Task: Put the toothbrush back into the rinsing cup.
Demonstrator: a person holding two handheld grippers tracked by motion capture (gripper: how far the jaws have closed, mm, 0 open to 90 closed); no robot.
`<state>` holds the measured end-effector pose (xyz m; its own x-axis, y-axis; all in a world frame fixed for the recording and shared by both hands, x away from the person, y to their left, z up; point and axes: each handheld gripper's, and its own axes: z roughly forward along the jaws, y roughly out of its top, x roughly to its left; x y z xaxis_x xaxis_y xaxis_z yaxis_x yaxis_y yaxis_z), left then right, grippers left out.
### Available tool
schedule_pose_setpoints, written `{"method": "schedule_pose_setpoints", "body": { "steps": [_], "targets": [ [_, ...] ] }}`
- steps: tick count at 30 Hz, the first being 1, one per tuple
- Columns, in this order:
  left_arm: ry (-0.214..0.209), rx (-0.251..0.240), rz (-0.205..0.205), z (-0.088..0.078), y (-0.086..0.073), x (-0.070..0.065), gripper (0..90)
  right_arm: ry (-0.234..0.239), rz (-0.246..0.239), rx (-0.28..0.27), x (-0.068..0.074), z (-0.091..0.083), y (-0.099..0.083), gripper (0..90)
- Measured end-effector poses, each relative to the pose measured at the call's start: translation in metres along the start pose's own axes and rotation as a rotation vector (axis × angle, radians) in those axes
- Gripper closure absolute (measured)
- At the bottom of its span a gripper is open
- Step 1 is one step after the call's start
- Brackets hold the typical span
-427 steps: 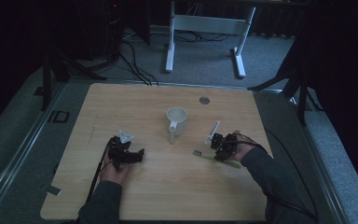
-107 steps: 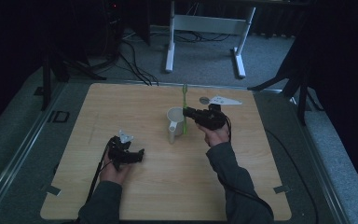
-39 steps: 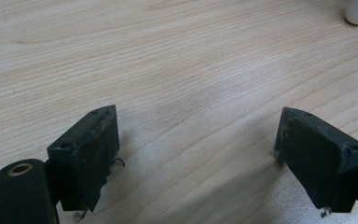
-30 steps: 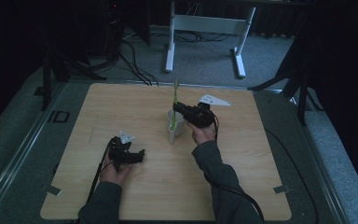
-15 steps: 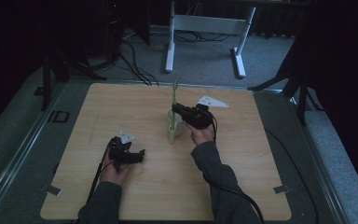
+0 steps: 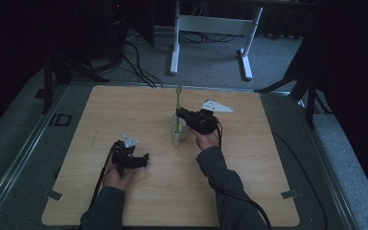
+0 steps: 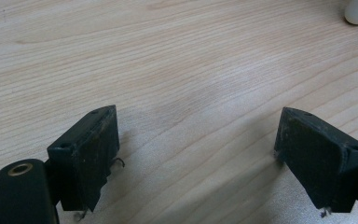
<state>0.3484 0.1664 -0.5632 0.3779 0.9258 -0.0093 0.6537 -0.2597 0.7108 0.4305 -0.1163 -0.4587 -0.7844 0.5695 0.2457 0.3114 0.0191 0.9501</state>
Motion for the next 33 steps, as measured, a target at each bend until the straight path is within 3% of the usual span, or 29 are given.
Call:
{"method": "schedule_pose_setpoints", "body": {
  "steps": [18, 22, 26, 33],
  "targets": [
    [0.000, 0.001, 0.001, 0.000, 0.000, 0.000, 14.3, -0.010, -0.018, 0.040, 0.002, -0.004, -0.009, 79.9],
    [0.000, 0.001, 0.002, 0.000, 0.000, 0.000, 14.2, 0.001, -0.033, 0.082, 0.007, -0.012, -0.013, 39.5],
    [0.001, 0.000, 0.001, 0.000, 0.000, 0.000, 14.3, 0.001, -0.047, 0.119, 0.011, -0.018, -0.014, 31.5],
    [0.001, 0.000, 0.001, 0.000, 0.000, 0.000, 14.3, -0.003, -0.044, 0.121, 0.013, -0.022, -0.013, 26.2]
  ]
}}
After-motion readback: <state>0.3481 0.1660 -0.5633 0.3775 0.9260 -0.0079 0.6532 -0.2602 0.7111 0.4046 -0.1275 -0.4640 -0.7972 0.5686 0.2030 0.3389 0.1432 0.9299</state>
